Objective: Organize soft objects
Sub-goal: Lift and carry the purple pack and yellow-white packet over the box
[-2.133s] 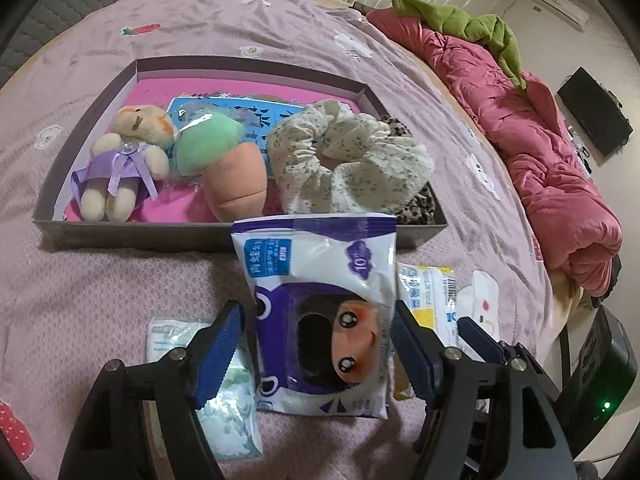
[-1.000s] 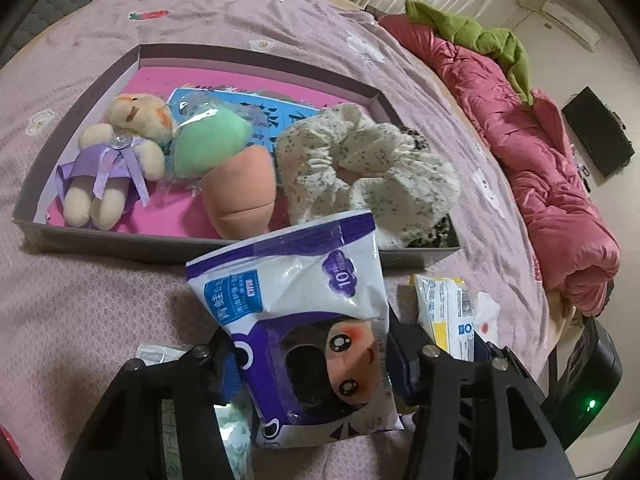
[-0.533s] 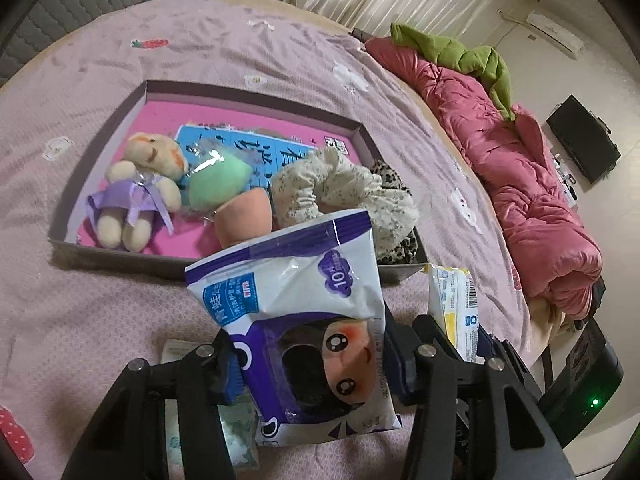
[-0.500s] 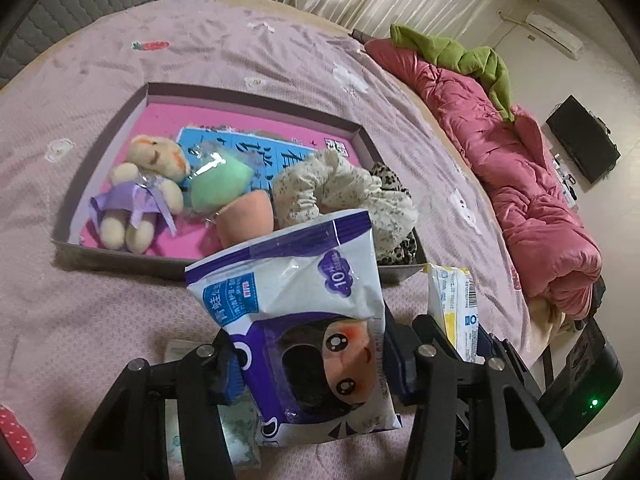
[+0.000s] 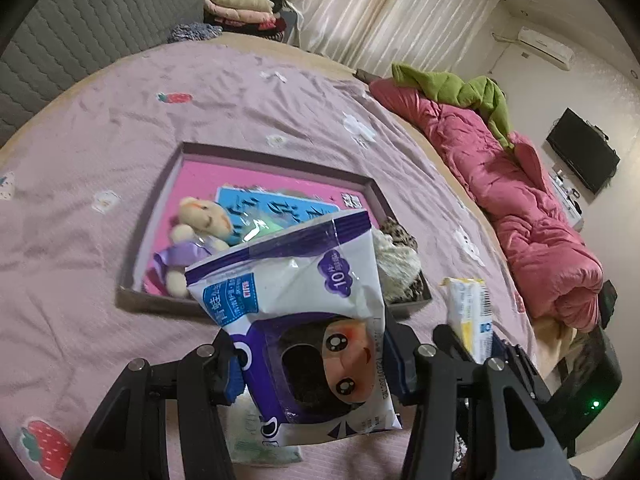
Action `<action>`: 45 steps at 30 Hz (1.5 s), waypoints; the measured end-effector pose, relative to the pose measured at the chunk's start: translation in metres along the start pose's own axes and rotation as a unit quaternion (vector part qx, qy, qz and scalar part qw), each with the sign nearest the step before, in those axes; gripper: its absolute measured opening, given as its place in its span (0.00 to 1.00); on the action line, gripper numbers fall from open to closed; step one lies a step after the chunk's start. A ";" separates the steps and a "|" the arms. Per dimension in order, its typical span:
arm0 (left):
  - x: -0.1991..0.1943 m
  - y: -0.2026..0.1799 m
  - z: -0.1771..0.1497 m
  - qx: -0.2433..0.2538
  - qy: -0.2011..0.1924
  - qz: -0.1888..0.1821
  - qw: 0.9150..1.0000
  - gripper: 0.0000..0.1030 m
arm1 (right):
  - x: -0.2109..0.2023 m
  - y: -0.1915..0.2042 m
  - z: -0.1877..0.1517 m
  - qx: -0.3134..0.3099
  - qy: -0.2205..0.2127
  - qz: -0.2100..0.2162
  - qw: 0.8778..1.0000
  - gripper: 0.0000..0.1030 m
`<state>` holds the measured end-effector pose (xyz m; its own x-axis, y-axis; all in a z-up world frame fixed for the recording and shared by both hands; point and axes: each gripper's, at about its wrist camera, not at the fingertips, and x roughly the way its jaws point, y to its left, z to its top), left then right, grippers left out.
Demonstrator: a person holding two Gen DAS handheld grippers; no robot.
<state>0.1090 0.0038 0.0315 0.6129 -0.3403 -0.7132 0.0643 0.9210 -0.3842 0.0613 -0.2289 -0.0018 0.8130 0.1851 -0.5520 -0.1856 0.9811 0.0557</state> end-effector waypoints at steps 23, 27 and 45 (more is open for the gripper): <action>0.002 0.025 0.028 0.014 -0.052 0.049 0.997 0.52 | 0.032 0.015 0.054 0.011 -0.072 -0.008 0.997 0.56; 0.008 0.025 0.031 0.018 -0.047 0.057 0.997 0.52 | 0.039 0.020 0.062 0.003 -0.081 -0.007 0.997 0.56; 0.039 0.021 0.043 0.042 -0.019 0.085 0.995 0.52 | 0.067 0.010 0.061 0.011 -0.064 0.001 0.998 0.56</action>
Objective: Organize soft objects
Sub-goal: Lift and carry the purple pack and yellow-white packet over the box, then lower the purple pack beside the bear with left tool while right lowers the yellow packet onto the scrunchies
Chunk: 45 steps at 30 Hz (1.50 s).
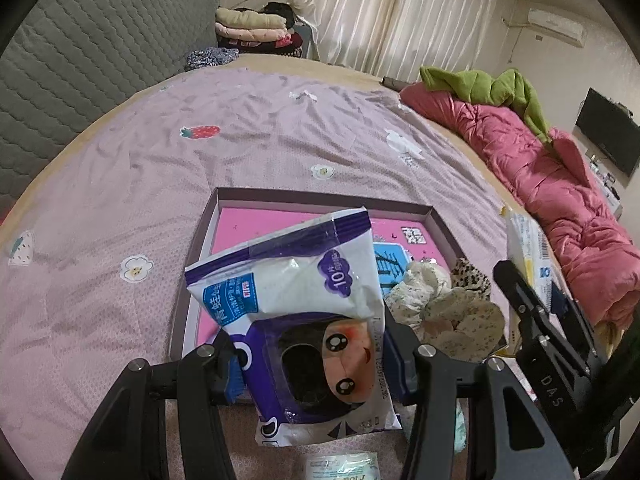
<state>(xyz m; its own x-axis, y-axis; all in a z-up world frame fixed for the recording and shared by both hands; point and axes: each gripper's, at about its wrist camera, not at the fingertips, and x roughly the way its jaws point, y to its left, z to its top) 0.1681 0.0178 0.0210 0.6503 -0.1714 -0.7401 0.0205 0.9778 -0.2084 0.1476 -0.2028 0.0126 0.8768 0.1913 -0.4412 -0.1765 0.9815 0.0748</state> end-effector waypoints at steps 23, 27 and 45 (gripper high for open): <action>0.033 -0.004 0.002 0.036 0.024 0.036 0.998 0.52 | 0.035 -0.006 -0.019 -0.004 0.075 0.006 0.997 0.57; 0.036 -0.003 0.002 0.034 0.024 0.040 0.998 0.52 | 0.044 -0.005 -0.027 -0.007 0.089 -0.001 0.996 0.57; 0.052 -0.007 0.004 0.034 0.022 0.069 0.997 0.53 | 0.056 -0.012 -0.035 0.005 0.106 0.002 0.994 0.61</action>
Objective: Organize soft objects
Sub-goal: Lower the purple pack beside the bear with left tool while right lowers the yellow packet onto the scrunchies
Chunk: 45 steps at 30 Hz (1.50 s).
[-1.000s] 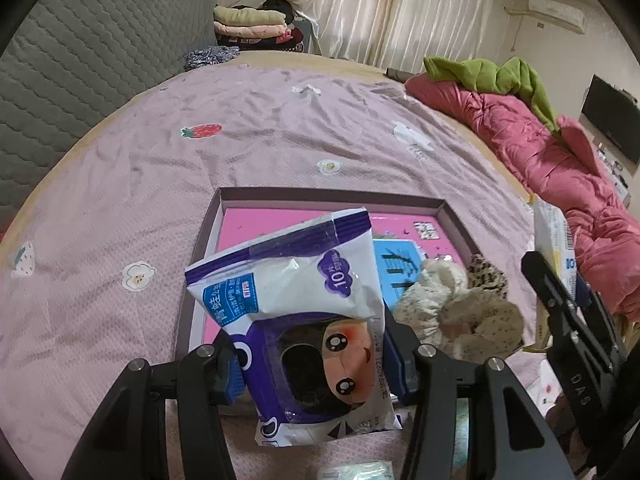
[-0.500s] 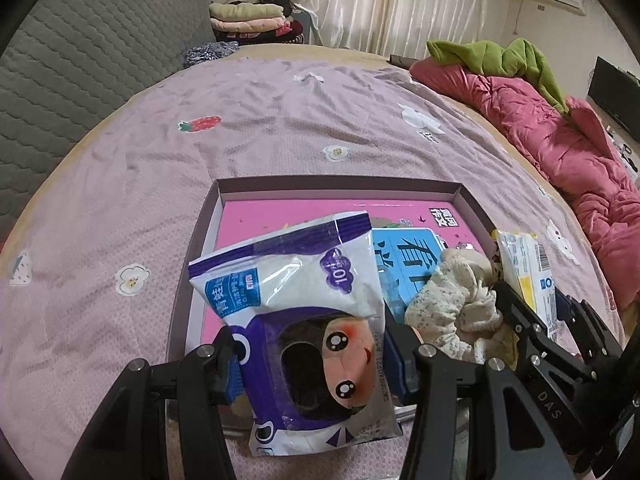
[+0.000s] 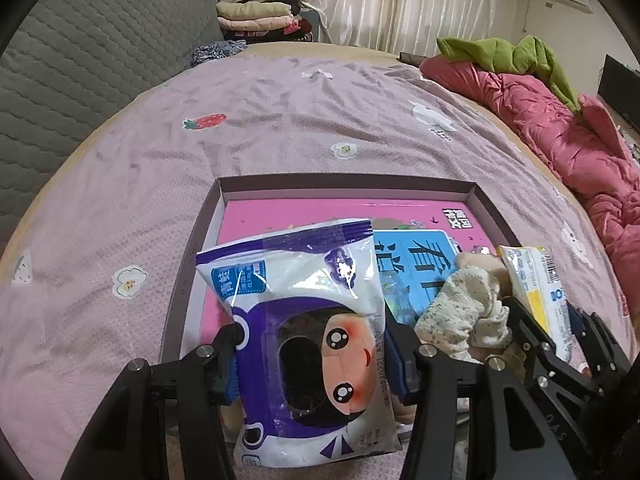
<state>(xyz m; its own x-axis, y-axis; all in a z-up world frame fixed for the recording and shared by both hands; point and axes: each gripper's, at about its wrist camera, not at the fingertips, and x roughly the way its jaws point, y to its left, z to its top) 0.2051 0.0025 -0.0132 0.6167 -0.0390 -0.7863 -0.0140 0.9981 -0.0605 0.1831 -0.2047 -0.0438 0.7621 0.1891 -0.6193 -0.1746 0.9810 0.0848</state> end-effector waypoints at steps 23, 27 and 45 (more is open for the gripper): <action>-0.003 -0.001 -0.002 0.004 0.000 0.000 1.000 0.57 | -0.033 0.000 0.008 0.009 -0.064 0.015 0.998 0.74; -0.004 0.001 -0.001 -0.001 -0.003 -0.003 1.000 0.57 | -0.032 0.001 0.008 0.007 -0.058 0.014 0.998 0.74; -0.019 0.006 0.004 -0.021 -0.044 -0.029 0.998 0.63 | -0.033 -0.001 0.008 0.009 -0.062 0.013 0.998 0.74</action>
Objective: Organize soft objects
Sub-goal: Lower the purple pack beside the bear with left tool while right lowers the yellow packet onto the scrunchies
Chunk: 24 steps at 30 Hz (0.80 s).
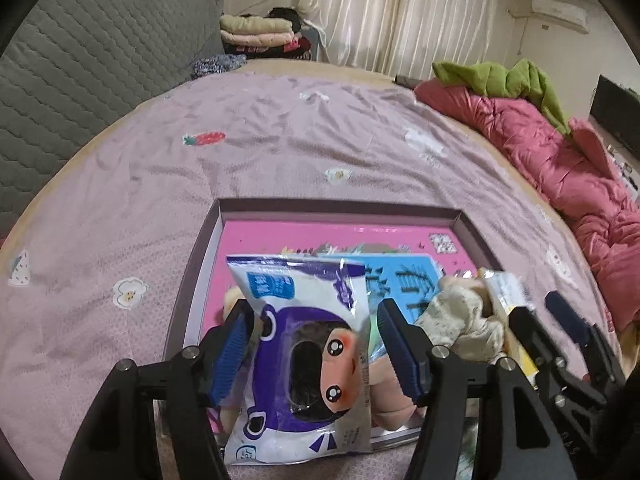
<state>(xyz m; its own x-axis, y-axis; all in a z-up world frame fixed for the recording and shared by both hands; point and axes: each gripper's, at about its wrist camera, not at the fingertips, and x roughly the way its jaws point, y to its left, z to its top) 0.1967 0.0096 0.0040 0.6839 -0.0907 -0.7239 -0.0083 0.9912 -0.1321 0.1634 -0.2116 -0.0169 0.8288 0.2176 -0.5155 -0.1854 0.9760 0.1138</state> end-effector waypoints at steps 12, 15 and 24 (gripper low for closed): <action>-0.009 0.011 0.007 -0.017 -0.021 0.008 1.000 0.65 | 0.001 0.001 -0.001 -0.002 0.003 0.005 1.000 0.74; -0.013 0.012 0.008 -0.020 -0.030 0.009 0.999 0.65 | 0.001 0.001 -0.001 -0.003 0.001 0.005 1.000 0.74; -0.041 0.016 0.008 -0.037 -0.063 0.024 0.997 0.65 | 0.001 0.003 -0.003 -0.006 -0.001 0.005 1.000 0.74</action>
<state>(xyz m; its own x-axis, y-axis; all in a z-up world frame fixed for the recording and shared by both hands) 0.1745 0.0303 0.0372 0.7673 -0.0266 -0.6408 -0.0931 0.9839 -0.1523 0.1623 -0.2084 -0.0194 0.8275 0.2280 -0.5131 -0.2007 0.9736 0.1089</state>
